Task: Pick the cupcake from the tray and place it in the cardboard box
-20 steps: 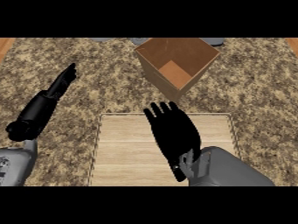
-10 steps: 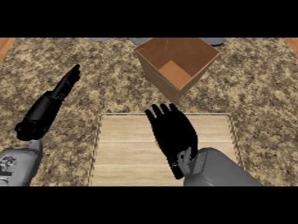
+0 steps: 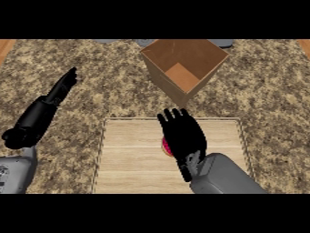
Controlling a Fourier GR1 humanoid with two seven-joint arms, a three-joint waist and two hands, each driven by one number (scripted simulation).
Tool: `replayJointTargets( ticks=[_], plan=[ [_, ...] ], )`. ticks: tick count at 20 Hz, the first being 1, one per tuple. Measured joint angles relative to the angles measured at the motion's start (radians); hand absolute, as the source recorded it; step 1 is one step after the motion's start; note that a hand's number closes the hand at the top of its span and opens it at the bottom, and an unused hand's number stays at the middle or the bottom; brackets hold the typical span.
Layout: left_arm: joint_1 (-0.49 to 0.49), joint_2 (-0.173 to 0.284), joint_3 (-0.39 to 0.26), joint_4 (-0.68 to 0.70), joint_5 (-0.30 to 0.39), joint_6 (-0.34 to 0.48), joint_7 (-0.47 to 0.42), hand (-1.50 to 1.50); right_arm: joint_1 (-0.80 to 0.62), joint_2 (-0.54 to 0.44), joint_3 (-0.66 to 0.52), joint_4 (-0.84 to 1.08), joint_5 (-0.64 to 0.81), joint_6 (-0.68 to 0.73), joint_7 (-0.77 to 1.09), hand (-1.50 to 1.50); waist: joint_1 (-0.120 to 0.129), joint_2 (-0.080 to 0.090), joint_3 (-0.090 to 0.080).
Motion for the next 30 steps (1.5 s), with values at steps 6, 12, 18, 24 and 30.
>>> replayJointTargets(
  ticks=[6, 12, 18, 24, 30],
  plan=[
    [-0.015, -0.024, 0.000, 0.020, -0.023, -0.001, -0.006, 0.00, -0.009, 0.009, 0.012, 0.065, 0.057, -0.039, -0.129, 1.50, 0.001, 0.001, 0.000],
    [-0.007, -0.017, 0.019, -0.019, -0.013, -0.023, 0.023, 0.00, -0.018, -0.027, 0.022, 0.090, 0.140, -0.160, -0.276, 1.50, 0.002, 0.000, 0.000],
    [-0.053, -0.048, -0.021, 0.011, -0.032, -0.030, 0.003, 0.00, -0.178, 0.068, 0.023, 0.291, 0.029, -0.323, -0.194, 1.50, 0.072, 0.019, 0.000],
    [-0.106, -0.077, -0.063, 0.028, -0.045, -0.040, 0.012, 0.00, -0.360, 0.093, 0.022, 0.422, -0.085, -0.494, -0.130, 1.50, 0.138, 0.033, 0.000],
    [-0.120, -0.087, -0.073, 0.035, -0.051, -0.040, 0.021, 0.00, -0.568, 0.099, 0.081, 0.522, -0.117, -0.644, -0.079, 1.50, 0.151, 0.027, -0.001]
  ],
)
